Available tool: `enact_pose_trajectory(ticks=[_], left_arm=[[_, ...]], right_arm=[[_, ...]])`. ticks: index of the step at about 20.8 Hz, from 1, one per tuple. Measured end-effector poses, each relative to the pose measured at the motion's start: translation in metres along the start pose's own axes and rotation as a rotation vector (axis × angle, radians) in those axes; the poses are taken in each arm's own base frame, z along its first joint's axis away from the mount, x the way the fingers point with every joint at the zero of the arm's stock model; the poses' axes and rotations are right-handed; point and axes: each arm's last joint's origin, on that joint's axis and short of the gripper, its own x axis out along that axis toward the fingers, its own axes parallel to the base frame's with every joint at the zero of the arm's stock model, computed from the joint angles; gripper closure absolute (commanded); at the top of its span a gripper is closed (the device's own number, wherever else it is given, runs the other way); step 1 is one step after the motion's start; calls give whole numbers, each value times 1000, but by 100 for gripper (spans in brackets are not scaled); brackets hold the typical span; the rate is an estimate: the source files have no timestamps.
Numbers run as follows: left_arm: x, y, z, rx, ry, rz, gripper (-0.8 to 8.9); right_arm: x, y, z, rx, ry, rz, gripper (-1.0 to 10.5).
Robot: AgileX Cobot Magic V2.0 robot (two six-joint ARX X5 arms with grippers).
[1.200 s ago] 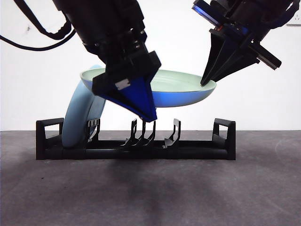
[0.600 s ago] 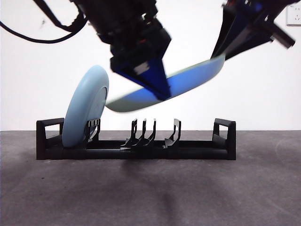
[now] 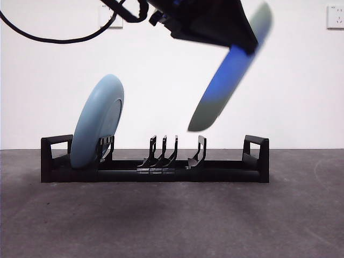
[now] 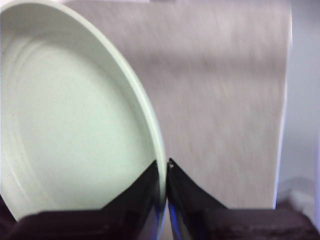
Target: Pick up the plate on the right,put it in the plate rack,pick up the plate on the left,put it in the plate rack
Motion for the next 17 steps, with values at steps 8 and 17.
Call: enact_pose_trajectory(ticks=[8,17], left_arm=[[-13,67,15,-358,-259,17,823],[4,112,38,-455,-283,33,823]], right_arm=[[0,0,0,-3,3,-4,789],[0,0,0,-3,2,-4,789]])
